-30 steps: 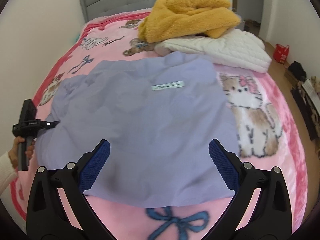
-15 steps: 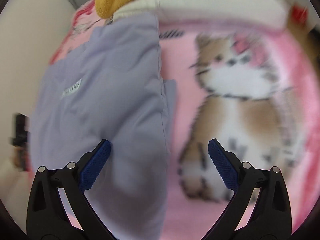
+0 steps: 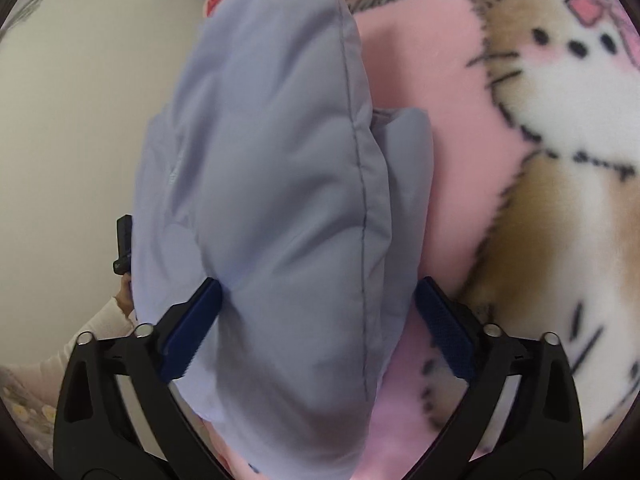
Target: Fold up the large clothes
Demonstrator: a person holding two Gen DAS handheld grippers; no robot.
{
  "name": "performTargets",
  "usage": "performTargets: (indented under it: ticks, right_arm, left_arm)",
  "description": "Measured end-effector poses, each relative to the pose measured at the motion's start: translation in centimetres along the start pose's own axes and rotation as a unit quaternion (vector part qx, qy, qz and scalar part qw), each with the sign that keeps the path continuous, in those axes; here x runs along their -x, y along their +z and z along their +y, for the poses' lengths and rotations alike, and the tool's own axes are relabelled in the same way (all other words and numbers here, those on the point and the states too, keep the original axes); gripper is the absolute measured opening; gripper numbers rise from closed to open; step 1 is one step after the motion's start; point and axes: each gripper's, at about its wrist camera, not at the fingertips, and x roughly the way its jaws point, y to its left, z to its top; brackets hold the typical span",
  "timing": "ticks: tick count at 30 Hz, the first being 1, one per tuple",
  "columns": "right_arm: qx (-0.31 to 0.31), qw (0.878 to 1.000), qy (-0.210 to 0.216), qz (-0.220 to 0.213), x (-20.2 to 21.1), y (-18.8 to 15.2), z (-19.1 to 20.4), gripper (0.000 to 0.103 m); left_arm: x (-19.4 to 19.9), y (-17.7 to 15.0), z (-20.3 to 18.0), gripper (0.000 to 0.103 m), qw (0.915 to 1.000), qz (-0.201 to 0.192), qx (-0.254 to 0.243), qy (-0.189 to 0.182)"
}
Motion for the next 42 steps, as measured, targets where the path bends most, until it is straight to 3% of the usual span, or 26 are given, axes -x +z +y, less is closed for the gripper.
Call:
performTargets:
  ticks: [2,5,7,8,11,13,15,17,19,21,25,33,38,42]
  right_arm:
    - [-0.011,1.0,0.004,0.008,-0.8,0.6,0.0,0.096]
    - [-0.007,1.0,-0.007,0.01,-1.5,0.6,0.9,0.095]
    - [-0.005,1.0,-0.016,0.006,-2.0,0.6,1.5,0.088]
    - [0.0,1.0,-0.02,0.002,-2.0,0.6,1.9,0.074]
    - [0.005,0.999,-0.038,-0.013,-1.9,0.3,3.5,0.055]
    - [0.01,0.998,-0.061,-0.021,-1.6,0.1,4.7,0.046]
    - [0.018,0.995,-0.094,-0.031,-1.2,-0.2,6.6,0.039]
    - [0.038,0.991,-0.122,-0.05,-0.3,-0.4,8.8,0.036]
    - [0.056,0.987,-0.133,-0.073,0.6,-0.7,10.6,0.033]
    - [0.076,0.982,-0.138,-0.103,1.9,-1.3,13.2,0.032]
    - [0.111,0.972,-0.153,-0.137,3.6,-3.3,16.4,0.031]
    - [0.184,0.953,-0.154,-0.185,9.7,-10.5,22.3,0.03]
    - [0.224,0.951,-0.13,-0.167,9.5,-13.9,27.1,0.03]
    - [0.244,0.954,-0.1,-0.139,7.7,-14.4,30.9,0.03]
  left_arm:
    - [-0.6,0.3,-0.2,0.094,0.9999,0.007,0.009,-0.003]
    - [-2.0,0.9,-1.4,0.099,0.9989,0.038,0.004,0.027]
    - [-2.7,1.3,-1.8,0.098,0.9972,0.059,0.009,0.045]
    - [-2.8,1.5,-2.0,0.096,0.9964,0.067,0.013,0.051]
    - [-2.6,1.7,-3.0,0.08,0.9951,0.073,0.015,0.065]
    - [-2.1,1.6,-4.0,0.057,0.9952,0.065,0.014,0.072]
    - [-1.5,1.3,-5.1,0.045,0.9938,0.052,0.015,0.097]
    - [-0.3,0.8,-6.3,0.035,0.9923,0.026,0.032,0.117]
    - [1.6,-0.1,-7.4,0.031,0.9928,-0.022,0.031,0.113]
    - [4.4,-1.8,-7.9,0.029,0.9911,-0.095,0.058,0.072]
    - [7.7,-5.3,-8.3,0.027,0.9815,-0.175,0.073,0.028]
    - [14.4,-15.2,-9.9,0.027,0.958,-0.272,0.089,0.003]
    - [19.5,-21.3,-9.3,0.027,0.9448,-0.305,0.116,0.025]
    - [24.3,-26.4,-8.4,0.027,0.9282,-0.333,0.156,0.056]
